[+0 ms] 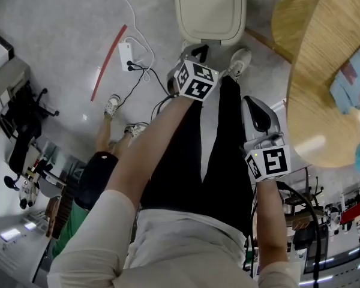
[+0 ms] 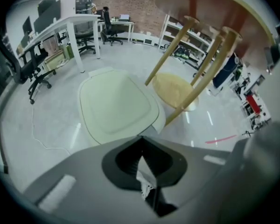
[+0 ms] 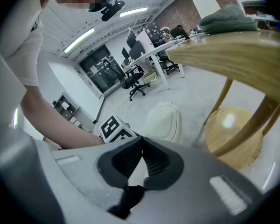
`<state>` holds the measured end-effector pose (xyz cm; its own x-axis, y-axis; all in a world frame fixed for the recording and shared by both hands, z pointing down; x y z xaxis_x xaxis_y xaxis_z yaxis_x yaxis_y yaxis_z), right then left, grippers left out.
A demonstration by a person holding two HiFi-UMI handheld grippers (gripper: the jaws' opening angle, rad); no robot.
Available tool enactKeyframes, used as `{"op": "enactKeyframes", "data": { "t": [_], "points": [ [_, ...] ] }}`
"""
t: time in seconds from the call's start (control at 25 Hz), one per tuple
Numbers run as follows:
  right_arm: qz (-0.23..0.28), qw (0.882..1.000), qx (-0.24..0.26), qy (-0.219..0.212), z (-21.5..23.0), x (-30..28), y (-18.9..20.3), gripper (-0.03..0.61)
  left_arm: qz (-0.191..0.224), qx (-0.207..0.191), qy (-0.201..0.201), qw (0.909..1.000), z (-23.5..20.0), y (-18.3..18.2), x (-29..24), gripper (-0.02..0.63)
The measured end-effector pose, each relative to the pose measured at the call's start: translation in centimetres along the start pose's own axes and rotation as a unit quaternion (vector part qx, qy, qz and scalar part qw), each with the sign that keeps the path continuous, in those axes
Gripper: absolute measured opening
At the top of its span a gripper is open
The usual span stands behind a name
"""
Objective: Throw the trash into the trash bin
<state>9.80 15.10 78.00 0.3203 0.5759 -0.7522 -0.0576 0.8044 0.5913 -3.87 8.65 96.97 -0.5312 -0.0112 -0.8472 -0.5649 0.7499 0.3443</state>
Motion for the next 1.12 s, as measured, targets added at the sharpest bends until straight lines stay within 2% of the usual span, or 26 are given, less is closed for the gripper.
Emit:
{"op": "enactKeyframes", "data": {
  "t": [0.52, 0.72, 0.96, 1.12],
  "points": [
    [0.002, 1.0, -0.01, 0.003, 0.8, -1.0, 1.2, 0.002, -0.019, -0.008, -0.009, 0.9997, -0.6, 0.9, -2.8, 0.005],
    [0.001, 1.0, -0.012, 0.005, 1.0, -1.3, 1.8, 0.002, -0.031, -0.034, -0.024, 0.9986, -0.1, 0.9, -3.6, 0.005],
    [0.004, 1.0, -0.011, -0.001, 0.4, -1.7, 1.9, 0.002, -0.049, 0.009, -0.016, 0.9987, -0.4, 0.8, -3.5, 0.006],
    [0.007, 1.0, -0.009, -0.001, 0.5, -1.7, 1.6, 0.002, -0.053, 0.014, -0.014, 0.9984, -0.5, 0.6, -3.6, 0.006]
  ]
}}
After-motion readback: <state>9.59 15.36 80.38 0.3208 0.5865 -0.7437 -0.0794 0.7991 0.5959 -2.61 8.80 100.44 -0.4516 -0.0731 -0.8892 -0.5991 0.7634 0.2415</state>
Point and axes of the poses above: the fingertips, and each gripper's own axes: x backward along the fingers, z to its right, y out of its underside, the point moved 5 cm from there along x, backward along the fingers, and after that the axes turned 14 degrees about y, right-handed, at the moved point
